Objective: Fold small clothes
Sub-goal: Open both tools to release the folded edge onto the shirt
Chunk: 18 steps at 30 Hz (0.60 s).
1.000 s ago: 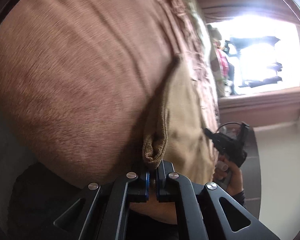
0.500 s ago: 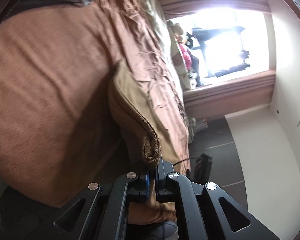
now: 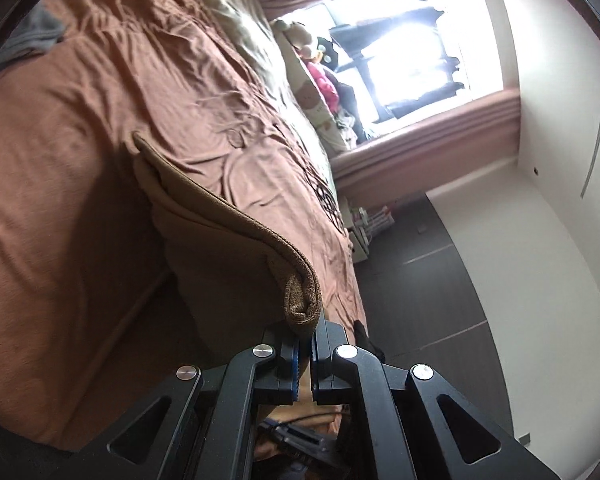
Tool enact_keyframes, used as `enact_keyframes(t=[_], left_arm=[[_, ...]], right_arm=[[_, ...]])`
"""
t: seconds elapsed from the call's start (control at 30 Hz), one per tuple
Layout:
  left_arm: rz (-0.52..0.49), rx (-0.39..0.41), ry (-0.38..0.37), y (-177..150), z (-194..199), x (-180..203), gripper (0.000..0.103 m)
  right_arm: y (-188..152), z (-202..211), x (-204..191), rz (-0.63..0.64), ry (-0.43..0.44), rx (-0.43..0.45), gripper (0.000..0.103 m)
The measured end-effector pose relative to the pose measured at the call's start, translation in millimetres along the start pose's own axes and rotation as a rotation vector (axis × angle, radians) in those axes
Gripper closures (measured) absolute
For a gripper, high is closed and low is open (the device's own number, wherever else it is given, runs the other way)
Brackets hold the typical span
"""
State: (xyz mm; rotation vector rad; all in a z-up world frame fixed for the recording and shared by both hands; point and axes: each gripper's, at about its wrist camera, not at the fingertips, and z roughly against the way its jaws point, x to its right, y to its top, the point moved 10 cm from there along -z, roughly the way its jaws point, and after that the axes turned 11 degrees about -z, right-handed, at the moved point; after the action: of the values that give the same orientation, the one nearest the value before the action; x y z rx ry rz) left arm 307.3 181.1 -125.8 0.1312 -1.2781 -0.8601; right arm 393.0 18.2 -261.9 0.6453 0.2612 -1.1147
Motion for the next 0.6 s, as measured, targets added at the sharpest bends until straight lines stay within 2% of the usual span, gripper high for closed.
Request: enact_keyframes(t=[0.27, 0.5, 0.6], left_arm=[[-0.065, -0.052, -0.006, -1.7, -34.6, 36.1, 0.1], [-0.12, -0.096, -0.016, -8.6, -64.1, 69.5, 0.1], [-0.143, -0.126, -0.029, -16.7, -82.1, 85.3, 0.1]], right_arm=[[-16.0, 18.9, 11.2, -0.002, 0.048, 0.027, 0.097], [-2.1, 66.4, 36.0, -0.002, 0.033, 0.156, 0.097], [-1.3, 81.7, 48.6, -0.022, 0.033, 0.186, 0.097]])
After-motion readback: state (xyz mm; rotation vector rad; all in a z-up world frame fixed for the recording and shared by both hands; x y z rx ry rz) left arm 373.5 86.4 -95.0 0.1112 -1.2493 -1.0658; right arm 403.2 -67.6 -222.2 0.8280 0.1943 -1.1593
